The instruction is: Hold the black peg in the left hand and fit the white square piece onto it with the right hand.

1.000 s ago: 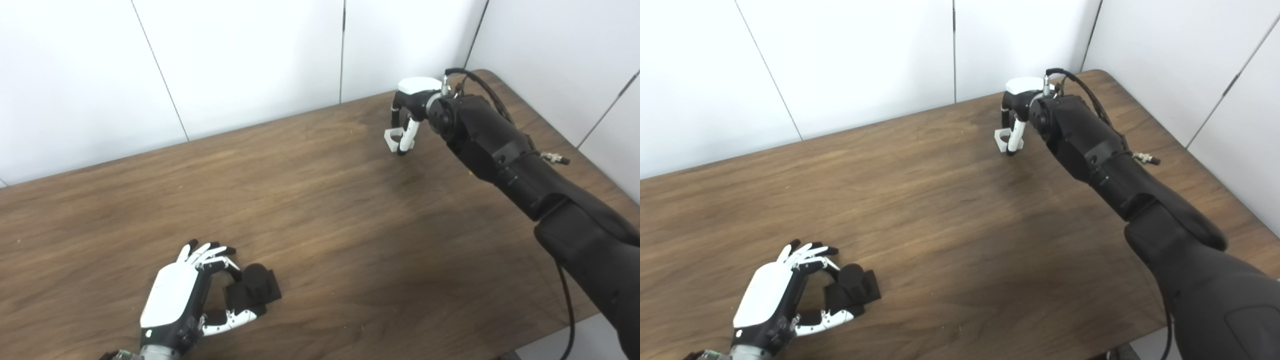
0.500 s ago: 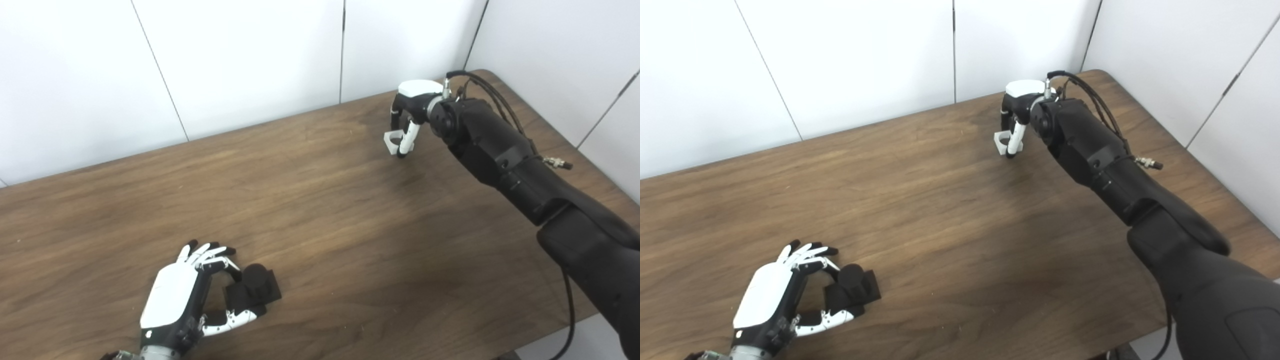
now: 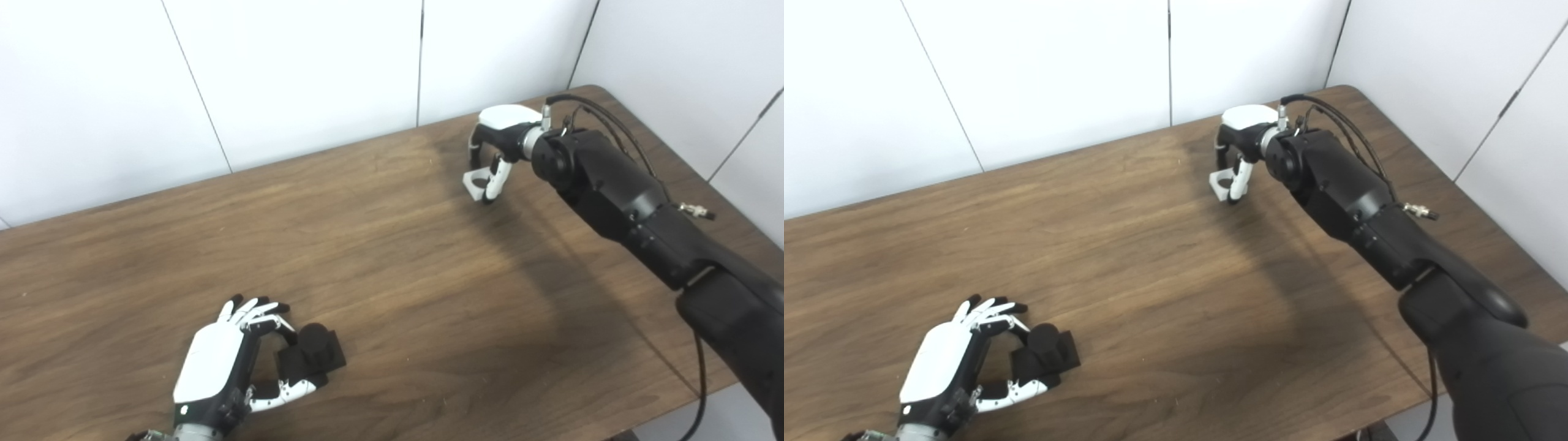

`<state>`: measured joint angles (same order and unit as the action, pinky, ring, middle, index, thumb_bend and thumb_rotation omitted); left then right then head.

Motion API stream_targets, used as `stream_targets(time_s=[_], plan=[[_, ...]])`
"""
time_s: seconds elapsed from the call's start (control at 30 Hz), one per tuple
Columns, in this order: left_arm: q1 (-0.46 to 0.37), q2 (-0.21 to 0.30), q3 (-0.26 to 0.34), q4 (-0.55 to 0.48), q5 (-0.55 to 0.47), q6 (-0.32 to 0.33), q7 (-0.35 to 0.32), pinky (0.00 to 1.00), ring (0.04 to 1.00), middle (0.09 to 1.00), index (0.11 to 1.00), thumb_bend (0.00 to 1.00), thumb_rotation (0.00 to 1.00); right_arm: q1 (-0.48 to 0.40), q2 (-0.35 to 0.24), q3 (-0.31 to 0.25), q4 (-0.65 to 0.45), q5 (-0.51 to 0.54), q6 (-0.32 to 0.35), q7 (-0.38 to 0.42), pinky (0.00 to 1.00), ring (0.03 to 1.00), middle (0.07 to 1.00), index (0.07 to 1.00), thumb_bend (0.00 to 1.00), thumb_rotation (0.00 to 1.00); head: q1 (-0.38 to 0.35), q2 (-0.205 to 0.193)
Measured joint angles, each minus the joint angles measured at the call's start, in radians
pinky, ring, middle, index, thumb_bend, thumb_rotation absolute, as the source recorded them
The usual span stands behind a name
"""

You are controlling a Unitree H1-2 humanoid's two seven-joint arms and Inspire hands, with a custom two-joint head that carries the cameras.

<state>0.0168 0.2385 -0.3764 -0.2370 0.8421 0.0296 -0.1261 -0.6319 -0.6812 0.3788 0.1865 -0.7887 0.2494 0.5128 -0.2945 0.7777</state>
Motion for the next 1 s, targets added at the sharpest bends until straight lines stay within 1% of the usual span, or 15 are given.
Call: stream_targets(time_s=[0.07, 0.23, 0.3, 0.43, 0.5, 0.57, 0.7, 0.83, 0.9, 1.0], plan=[[0.000, -0.003, -0.004, -0.001, 0.009, 0.007, 0.000, 1.00, 0.905, 0.799, 0.486, 0.52, 0.05, 0.000, -0.004, -0.007, -0.061, 0.001, -0.021, 0.006, 0.99, 0.932, 0.777, 0.484, 0.52, 0.13, 0.038, 0.002], [-0.001, -0.017, -0.014, -0.002, 0.029, 0.015, 0.000, 1.00, 0.903, 0.799, 0.487, 0.52, 0.05, 0.007, -0.004, -0.024, -0.228, 0.018, -0.034, 0.047, 0.98, 0.929, 0.768, 0.485, 0.52, 0.13, 0.093, 0.005], [-0.001, -0.025, -0.017, -0.002, 0.037, 0.021, 0.000, 1.00, 0.907, 0.802, 0.487, 0.52, 0.05, 0.014, -0.003, -0.024, -0.281, 0.019, -0.036, 0.074, 0.96, 0.924, 0.766, 0.485, 0.52, 0.13, 0.101, 0.005], [-0.002, -0.033, -0.022, -0.002, 0.050, 0.035, 0.000, 1.00, 0.909, 0.805, 0.487, 0.52, 0.05, 0.043, -0.003, -0.026, -0.366, 0.030, -0.061, 0.112, 0.93, 0.906, 0.755, 0.484, 0.52, 0.13, 0.150, 0.008], [-0.003, -0.036, -0.025, -0.002, 0.057, 0.038, 0.000, 1.00, 0.912, 0.807, 0.487, 0.52, 0.05, 0.057, -0.002, -0.027, -0.401, 0.039, -0.071, 0.128, 0.93, 0.902, 0.753, 0.484, 0.52, 0.13, 0.184, 0.008], [-0.003, -0.041, -0.027, -0.002, 0.064, 0.041, 0.001, 1.00, 0.915, 0.808, 0.487, 0.52, 0.05, 0.066, 0.003, -0.026, -0.452, 0.044, -0.075, 0.153, 0.94, 0.903, 0.754, 0.484, 0.52, 0.13, 0.195, 0.008], [-0.005, -0.052, -0.037, -0.002, 0.076, 0.056, 0.001, 1.00, 0.916, 0.807, 0.488, 0.52, 0.06, 0.066, 0.030, -0.016, -0.543, 0.057, -0.084, 0.213, 0.94, 0.921, 0.746, 0.484, 0.52, 0.13, 0.210, 0.009], [-0.007, -0.060, -0.045, -0.002, 0.088, 0.071, 0.001, 1.00, 0.923, 0.811, 0.488, 0.52, 0.06, 0.066, 0.082, -0.004, -0.620, 0.063, -0.083, 0.273, 0.95, 0.927, 0.750, 0.484, 0.52, 0.13, 0.227, 0.011], [-0.007, -0.064, -0.048, -0.002, 0.097, 0.075, 0.001, 1.00, 0.923, 0.810, 0.488, 0.52, 0.06, 0.066, 0.103, 0.004, -0.657, 0.063, -0.078, 0.309, 0.92, 0.922, 0.748, 0.483, 0.52, 0.13, 0.232, 0.012], [-0.009, -0.069, -0.052, -0.002, 0.099, 0.078, 0.001, 1.00, 0.922, 0.810, 0.488, 0.52, 0.06, 0.066, 0.129, 0.018, -0.696, 0.064, -0.080, 0.345, 0.95, 0.907, 0.746, 0.483, 0.52, 0.13, 0.236, 0.012]])
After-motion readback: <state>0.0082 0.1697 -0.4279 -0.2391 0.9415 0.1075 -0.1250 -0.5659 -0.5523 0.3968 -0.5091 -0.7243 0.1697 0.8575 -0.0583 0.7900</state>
